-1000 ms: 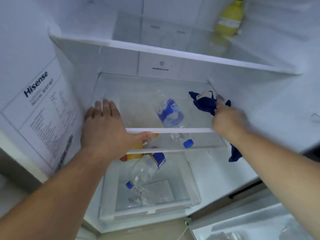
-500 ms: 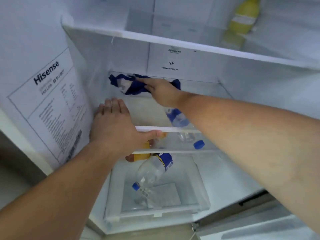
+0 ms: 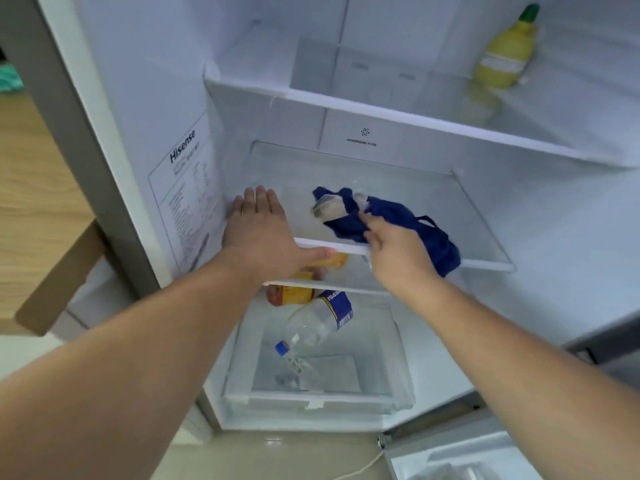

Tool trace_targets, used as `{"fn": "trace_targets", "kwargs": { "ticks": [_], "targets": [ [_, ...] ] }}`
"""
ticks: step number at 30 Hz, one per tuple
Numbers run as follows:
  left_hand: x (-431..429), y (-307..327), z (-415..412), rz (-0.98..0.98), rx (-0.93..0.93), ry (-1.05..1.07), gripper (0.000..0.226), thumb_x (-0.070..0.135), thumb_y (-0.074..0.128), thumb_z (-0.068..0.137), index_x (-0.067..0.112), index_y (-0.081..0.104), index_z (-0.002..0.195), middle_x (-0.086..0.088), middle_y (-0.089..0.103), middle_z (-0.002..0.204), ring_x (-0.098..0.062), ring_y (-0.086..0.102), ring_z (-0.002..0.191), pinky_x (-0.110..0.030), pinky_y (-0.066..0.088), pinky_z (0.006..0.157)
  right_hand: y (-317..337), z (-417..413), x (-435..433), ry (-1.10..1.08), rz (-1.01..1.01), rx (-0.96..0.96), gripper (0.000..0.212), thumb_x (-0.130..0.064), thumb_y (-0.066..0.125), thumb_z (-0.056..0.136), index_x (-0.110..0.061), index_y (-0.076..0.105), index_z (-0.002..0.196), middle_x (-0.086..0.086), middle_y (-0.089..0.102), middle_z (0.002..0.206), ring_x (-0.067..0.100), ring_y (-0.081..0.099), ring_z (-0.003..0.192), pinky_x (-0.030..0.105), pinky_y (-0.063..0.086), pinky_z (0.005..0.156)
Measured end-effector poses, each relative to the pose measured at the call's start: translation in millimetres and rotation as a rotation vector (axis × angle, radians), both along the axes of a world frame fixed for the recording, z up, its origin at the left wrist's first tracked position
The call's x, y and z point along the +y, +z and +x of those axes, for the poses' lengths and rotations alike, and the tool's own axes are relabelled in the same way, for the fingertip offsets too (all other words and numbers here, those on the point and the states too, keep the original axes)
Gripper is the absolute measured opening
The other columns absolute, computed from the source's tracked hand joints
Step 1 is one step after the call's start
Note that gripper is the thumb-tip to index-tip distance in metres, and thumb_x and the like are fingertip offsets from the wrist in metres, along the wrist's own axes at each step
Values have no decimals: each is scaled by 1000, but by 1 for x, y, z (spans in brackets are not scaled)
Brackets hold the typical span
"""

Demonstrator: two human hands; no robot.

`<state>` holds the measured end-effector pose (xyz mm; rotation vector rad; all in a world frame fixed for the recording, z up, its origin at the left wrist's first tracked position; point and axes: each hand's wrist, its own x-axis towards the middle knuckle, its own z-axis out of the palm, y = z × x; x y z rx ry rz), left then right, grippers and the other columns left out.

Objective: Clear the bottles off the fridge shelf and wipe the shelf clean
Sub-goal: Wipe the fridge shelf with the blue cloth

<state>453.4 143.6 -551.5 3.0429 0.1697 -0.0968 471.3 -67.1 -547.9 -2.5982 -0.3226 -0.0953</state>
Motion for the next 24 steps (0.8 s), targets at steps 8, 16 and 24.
{"fn": "trace_targets", "kwargs": {
  "ticks": [8,16,24],
  "targets": [
    [-66,10,-33,-262,-207,-365,106,60,73,71,26,18,155,-1,51,146,-28,52,124,-41,44,101,18,-56,-24,175,51,187,21,-6,42,97,-7,63,97,6,60,80,20,49,70,34,38,64],
    [-98,47,-139,-378,-195,-184,39,19,65,82,16,55,120,-4,66,111,-32,66,92,-43,53,73,53,-171,-46,124,189,93,46,-20,63,90,-46,43,123,-30,54,109,-10,55,102,8,45,82],
    [-105,163,-226,-697,-337,-74,65,-3,61,70,22,58,129,-2,65,123,-28,63,100,-41,54,81,100,-237,-4,-87,615,451,33,-30,58,83,-16,56,113,0,65,92,22,61,87,34,53,76]
  ]
}}
